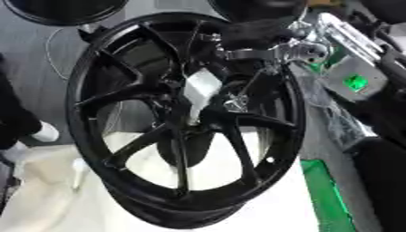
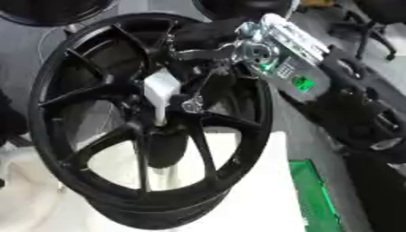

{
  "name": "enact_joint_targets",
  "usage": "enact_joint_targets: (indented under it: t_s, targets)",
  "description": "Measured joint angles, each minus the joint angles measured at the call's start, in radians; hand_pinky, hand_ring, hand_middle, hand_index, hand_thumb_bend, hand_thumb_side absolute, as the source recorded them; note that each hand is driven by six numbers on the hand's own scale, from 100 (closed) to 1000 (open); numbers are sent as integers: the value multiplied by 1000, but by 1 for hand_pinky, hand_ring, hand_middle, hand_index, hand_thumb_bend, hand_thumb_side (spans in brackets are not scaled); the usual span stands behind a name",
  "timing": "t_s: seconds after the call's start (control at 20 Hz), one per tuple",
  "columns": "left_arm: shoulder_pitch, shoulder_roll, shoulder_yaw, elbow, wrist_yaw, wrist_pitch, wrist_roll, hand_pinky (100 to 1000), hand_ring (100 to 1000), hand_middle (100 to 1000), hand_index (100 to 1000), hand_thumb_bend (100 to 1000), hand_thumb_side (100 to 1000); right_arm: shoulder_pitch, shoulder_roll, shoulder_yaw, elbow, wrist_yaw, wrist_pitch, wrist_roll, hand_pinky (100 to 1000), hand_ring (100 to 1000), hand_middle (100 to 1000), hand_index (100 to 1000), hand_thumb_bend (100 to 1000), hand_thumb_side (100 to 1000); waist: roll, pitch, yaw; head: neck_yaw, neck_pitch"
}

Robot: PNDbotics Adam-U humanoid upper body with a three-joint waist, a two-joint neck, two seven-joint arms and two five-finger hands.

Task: Pull the pin out of the wheel hub.

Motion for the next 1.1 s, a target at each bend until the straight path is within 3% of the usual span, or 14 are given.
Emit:
enact_joint_targets:
  t_s: [0.5, 0.7, 1.0, 1.05, 1.1]
  targets:
    - [9, 0, 2, 2, 2, 1, 1, 615, 752, 699, 731, 100, 768, -9, -39, -70, -75, -145, 80, -26, 817, 647, 369, 405, 100, 188, 0, -16, -12, 1, 0]
    - [15, 0, 3, 6, 2, 1, 1, 616, 752, 699, 731, 100, 768, 7, -66, -116, -85, -211, 86, -67, 823, 661, 376, 413, 100, 174, 1, -22, -21, 4, 0]
    - [20, -4, 9, 6, 2, 0, 3, 616, 752, 699, 731, 100, 771, 151, -171, -278, -86, -320, -5, -239, 828, 662, 393, 418, 100, 107, 12, -23, -60, 18, 0]
    - [22, -8, 10, 6, 2, 0, 4, 617, 752, 699, 731, 100, 734, 197, -194, -316, -86, -334, -18, -282, 826, 661, 399, 420, 100, 221, 14, -23, -70, 26, 0]
    - [24, -10, 11, 6, 2, 0, 5, 617, 752, 700, 731, 100, 772, 251, -219, -358, -87, -348, -30, -330, 825, 660, 394, 421, 100, 100, 17, -24, -83, 38, 0]
